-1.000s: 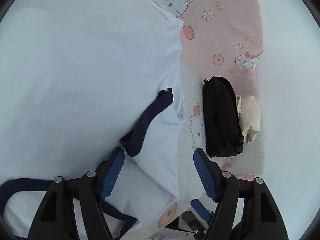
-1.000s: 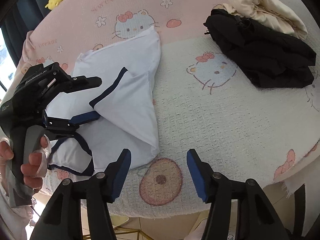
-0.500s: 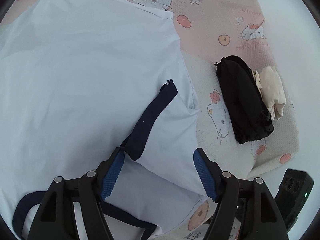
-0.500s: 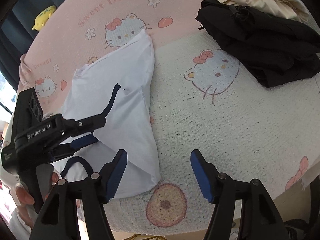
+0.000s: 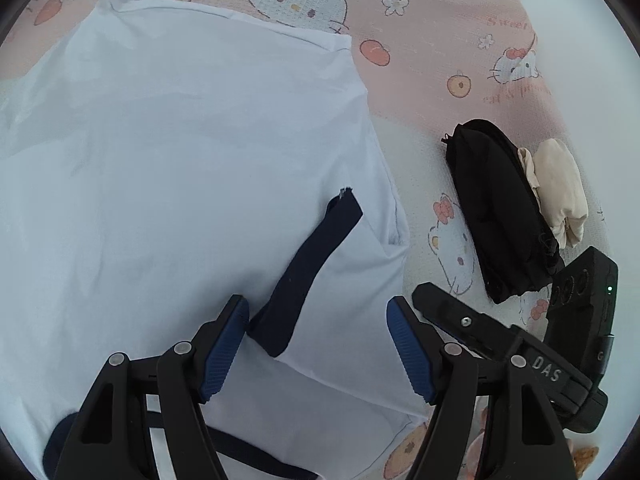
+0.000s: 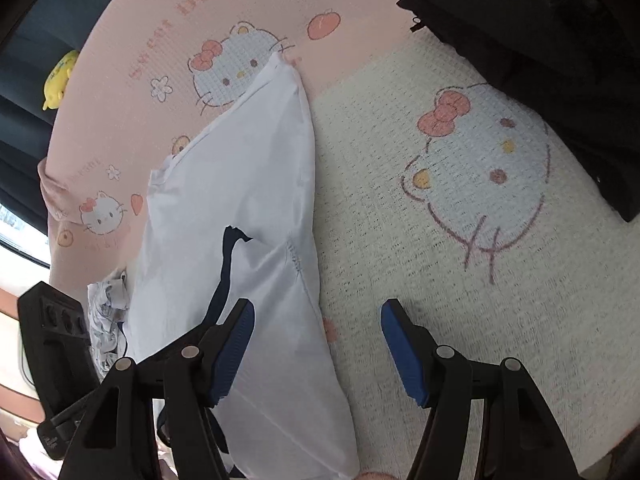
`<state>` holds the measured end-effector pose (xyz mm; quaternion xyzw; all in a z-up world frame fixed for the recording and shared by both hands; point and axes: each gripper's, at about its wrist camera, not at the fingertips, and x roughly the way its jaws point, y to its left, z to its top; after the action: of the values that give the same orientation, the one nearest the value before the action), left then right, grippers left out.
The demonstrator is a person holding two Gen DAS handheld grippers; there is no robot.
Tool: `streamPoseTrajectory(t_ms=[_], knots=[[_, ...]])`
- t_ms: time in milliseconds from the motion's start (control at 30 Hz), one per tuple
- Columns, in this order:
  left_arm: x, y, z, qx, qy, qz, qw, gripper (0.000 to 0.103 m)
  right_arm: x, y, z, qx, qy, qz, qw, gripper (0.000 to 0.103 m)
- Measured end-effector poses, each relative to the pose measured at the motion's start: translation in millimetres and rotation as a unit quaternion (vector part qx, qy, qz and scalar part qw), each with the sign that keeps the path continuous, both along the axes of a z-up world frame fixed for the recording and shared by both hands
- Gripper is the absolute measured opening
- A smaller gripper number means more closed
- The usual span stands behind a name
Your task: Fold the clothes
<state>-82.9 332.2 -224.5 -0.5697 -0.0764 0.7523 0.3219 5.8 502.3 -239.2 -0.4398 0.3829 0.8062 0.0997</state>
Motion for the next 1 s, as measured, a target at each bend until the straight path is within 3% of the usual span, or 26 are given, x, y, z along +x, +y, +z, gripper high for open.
streamPoseTrajectory(t_ms=[200, 333, 433, 500, 633, 833, 867, 900, 1000], knots=[[-21.0, 11.8, 9.2, 0.005, 0.017, -0.024, 0.9995, 0.07, -16.0, 1.2, 3.9, 0.021, 0.018, 0.021, 0.999, 0.065], [-26.5, 30.7, 8.9, 0.002, 0.044, -0.07, 0.9966, 0.069, -18.5, 4.7, 0.6, 0.045, 0.014, 0.017, 0.999, 0.065], [-28.8, 40.3, 4.5, -0.006, 0.05, -0.089, 0.9947, 0.061, -17.5, 9.1, -0.5, 0.044, 0.015, 0.017, 0.999, 0.065], [-30.2, 40.8, -1.7, 0.0, 0.041, -0.086, 0.9955, 0.046, -15.9, 11.4, 1.2, 0.047, 0.021, 0.015, 0.999, 0.065], [-34.4, 41.9, -15.3, 0.011, 0.013, -0.067, 0.9976, 0.041, -12.1, 20.3, -5.1, 0.019, 0.032, -0.006, 0.999, 0.065], [-25.5, 53.0, -15.7, -0.019, 0.043, -0.075, 0.9961, 0.039, -13.8, 27.8, -12.0, -0.014, 0.061, -0.031, 0.998, 0.065], [-23.9, 53.4, -15.7, -0.027, 0.05, -0.075, 0.9956, 0.032, -15.3, 28.0, -12.7, -0.015, 0.062, -0.033, 0.997, 0.065], [-22.4, 53.8, -15.8, -0.035, 0.058, -0.074, 0.995, 0.022, -17.4, 27.0, -12.6, -0.01, 0.059, -0.033, 0.998, 0.062], [-17.7, 55.1, -15.8, -0.059, 0.08, -0.072, 0.9924, 0.016, -25.8, 20.6, -14.0, 0.017, 0.037, -0.02, 0.999, 0.032]])
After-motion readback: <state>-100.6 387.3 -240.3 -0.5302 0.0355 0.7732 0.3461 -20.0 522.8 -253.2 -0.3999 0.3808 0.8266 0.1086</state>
